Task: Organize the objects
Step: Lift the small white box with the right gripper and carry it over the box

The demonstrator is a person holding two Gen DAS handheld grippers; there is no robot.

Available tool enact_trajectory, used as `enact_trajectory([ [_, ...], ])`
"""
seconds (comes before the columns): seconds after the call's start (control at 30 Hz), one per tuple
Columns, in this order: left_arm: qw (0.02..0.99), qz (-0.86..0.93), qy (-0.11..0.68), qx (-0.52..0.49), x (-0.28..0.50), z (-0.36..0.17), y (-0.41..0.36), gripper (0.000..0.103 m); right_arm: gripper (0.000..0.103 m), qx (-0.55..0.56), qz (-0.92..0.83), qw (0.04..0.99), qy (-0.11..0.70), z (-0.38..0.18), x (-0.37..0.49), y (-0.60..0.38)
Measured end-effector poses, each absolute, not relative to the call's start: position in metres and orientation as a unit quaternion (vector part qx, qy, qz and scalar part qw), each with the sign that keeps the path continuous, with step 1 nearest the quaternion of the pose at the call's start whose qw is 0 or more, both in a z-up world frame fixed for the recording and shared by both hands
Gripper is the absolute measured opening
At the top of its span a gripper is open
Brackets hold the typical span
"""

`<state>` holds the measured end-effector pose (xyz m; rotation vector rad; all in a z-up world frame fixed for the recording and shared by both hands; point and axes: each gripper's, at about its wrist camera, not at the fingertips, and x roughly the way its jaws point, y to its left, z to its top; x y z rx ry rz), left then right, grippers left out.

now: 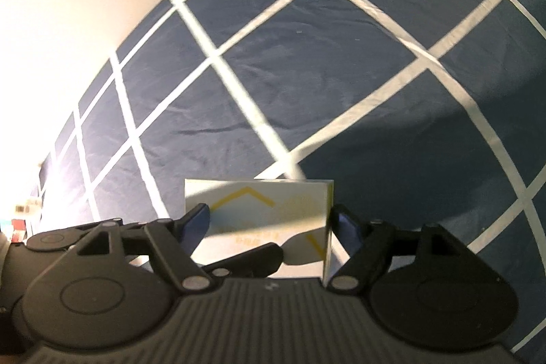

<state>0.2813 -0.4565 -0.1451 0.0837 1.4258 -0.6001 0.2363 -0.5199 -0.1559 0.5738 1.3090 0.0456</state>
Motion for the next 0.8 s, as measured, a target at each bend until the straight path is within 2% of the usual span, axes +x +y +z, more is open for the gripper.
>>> enact_trajectory([
  [0.8,0.779,-0.161,0.605,-0.032,0.181,-0.067,-0.315,0.069,0.077,0.173,0.146,0.779,0.585,-0.078,0.166,-0.405],
])
